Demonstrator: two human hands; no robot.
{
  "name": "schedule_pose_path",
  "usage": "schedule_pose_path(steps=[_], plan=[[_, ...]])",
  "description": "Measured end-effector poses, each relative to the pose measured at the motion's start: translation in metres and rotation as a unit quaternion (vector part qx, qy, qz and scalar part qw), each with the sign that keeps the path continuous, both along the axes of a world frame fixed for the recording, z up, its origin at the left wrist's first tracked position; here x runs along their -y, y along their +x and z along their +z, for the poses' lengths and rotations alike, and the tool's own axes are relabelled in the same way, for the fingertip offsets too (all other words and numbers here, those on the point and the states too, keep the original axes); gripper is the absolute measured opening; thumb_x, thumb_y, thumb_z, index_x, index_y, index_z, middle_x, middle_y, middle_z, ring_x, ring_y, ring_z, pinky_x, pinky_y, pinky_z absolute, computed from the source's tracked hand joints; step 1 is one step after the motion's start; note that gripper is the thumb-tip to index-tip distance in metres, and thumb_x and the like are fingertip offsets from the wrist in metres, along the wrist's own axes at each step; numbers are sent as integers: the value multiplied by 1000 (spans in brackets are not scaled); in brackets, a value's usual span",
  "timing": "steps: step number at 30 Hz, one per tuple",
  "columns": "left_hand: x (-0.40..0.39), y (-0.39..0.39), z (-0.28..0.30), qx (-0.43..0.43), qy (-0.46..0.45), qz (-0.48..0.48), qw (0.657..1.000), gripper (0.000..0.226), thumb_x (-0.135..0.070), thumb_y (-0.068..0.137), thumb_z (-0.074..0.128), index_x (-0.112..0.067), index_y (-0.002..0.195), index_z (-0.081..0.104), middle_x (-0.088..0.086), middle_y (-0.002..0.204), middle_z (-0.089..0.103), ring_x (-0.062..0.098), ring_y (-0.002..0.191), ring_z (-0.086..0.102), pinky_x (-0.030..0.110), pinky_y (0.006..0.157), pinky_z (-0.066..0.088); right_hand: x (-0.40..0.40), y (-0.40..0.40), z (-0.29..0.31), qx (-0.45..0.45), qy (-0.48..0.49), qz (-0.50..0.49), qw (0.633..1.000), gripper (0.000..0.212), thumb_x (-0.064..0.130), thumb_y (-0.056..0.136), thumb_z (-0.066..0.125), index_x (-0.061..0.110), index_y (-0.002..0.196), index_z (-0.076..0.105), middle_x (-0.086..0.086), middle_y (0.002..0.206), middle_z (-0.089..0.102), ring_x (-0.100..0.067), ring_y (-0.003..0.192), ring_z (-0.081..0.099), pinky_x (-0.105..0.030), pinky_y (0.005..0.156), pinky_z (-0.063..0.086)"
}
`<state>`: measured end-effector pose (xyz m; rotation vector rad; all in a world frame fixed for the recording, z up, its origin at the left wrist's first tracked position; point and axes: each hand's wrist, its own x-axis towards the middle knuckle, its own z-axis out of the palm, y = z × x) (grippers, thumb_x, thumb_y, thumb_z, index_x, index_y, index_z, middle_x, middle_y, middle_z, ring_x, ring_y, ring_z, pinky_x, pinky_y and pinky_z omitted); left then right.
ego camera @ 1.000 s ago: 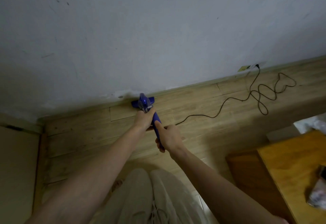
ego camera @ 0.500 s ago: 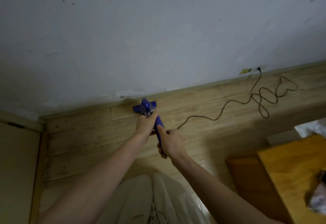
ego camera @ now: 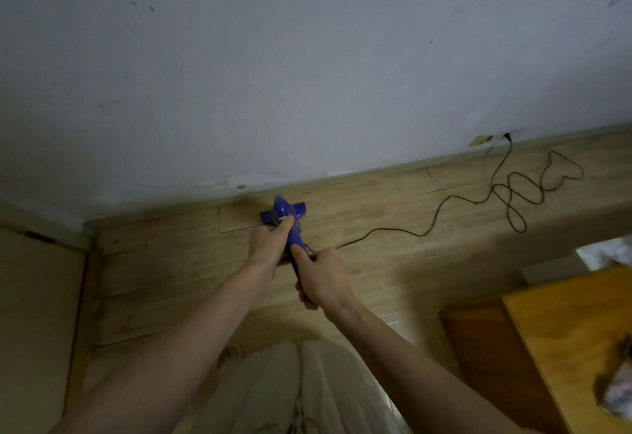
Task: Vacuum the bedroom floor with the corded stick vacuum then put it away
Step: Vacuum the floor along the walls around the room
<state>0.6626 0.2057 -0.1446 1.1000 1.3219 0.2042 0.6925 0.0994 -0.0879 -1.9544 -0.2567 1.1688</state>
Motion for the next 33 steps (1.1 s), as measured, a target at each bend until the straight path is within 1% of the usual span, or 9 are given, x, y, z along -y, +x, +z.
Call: schedule_pose_path(steps=[2, 6, 9, 12, 17, 21, 26, 27, 33], plan=[[3, -9, 2, -3, -5, 3, 1000, 28, -28, 90, 63, 0, 92, 70, 18, 90, 73, 31, 84, 70, 43, 80, 58, 5, -3, 5, -4, -6, 17, 1000, 39, 33, 100, 48, 2, 81, 62, -6, 58, 56, -11, 40, 49, -22, 37, 41], [2, -19, 2, -3, -1, 20, 1000, 33, -29, 91, 61, 3, 96, 68, 14, 84, 70, 19, 68, 66, 24, 55, 47, 1, -6, 8, -16, -19, 42, 999, 41, 35, 99, 48, 0, 86, 64, -5, 57, 55, -11, 40, 48, -22, 39, 40], [-13, -19, 4, -5, 2, 37, 999, 28, -29, 93, 59, -2, 96, 63, 6, 82, 64, 12, 66, 59, 19, 51, 39, -18, -8, 4, -17, -24, 30, 999, 42, 37, 99, 49, -2, 90, 64, -5, 60, 56, -12, 42, 49, -23, 40, 41], [-35, -23, 1, -18, 19, 18, 1000, 32, -30, 94, 58, 1, 102, 63, 7, 85, 65, 11, 64, 56, 18, 46, 37, -39, -16, -1, -14, -23, 39, 999, 43, 38, 99, 48, -1, 94, 64, -5, 63, 57, -12, 45, 50, -24, 42, 42], [-82, -56, 4, -52, 46, 6, 998, 37, -31, 94, 58, 3, 109, 64, 13, 98, 66, 13, 65, 55, 21, 47, 36, -83, -56, 1, -8, -19, 37, 999, 38, 38, 100, 46, 5, 87, 60, -6, 66, 57, -13, 49, 51, -24, 46, 43], [-110, -104, 6, -53, 46, -8, 997, 30, -28, 95, 57, 1, 103, 62, 5, 83, 63, 9, 62, 54, 17, 47, 38, -108, -105, 9, -8, -13, 28, 1000, 42, 37, 100, 46, -1, 93, 63, -7, 66, 57, -12, 47, 50, -23, 44, 42], [-142, -170, 1, -44, 30, -14, 998, 30, -29, 90, 61, -1, 100, 64, 14, 94, 70, 23, 81, 67, 34, 71, 55, -135, -170, 14, -5, -20, 2, 1000, 38, 37, 100, 47, 5, 84, 62, -5, 64, 58, -11, 45, 50, -21, 41, 42], [-148, -183, 0, -38, 21, -11, 999, 29, -28, 90, 62, -1, 99, 63, 15, 95, 70, 25, 83, 68, 34, 72, 55, -141, -183, 13, -7, -22, 2, 1000, 38, 37, 100, 47, 6, 84, 61, -5, 63, 58, -10, 44, 50, -20, 41, 42], [-174, -224, -9, -19, 11, -9, 1000, 29, -27, 92, 61, 0, 102, 64, 13, 97, 68, 18, 76, 62, 23, 54, 42, -170, -232, 5, -28, -14, -36, 999, 39, 36, 101, 46, 1, 95, 64, -5, 63, 56, -10, 44, 49, -21, 41, 40]])
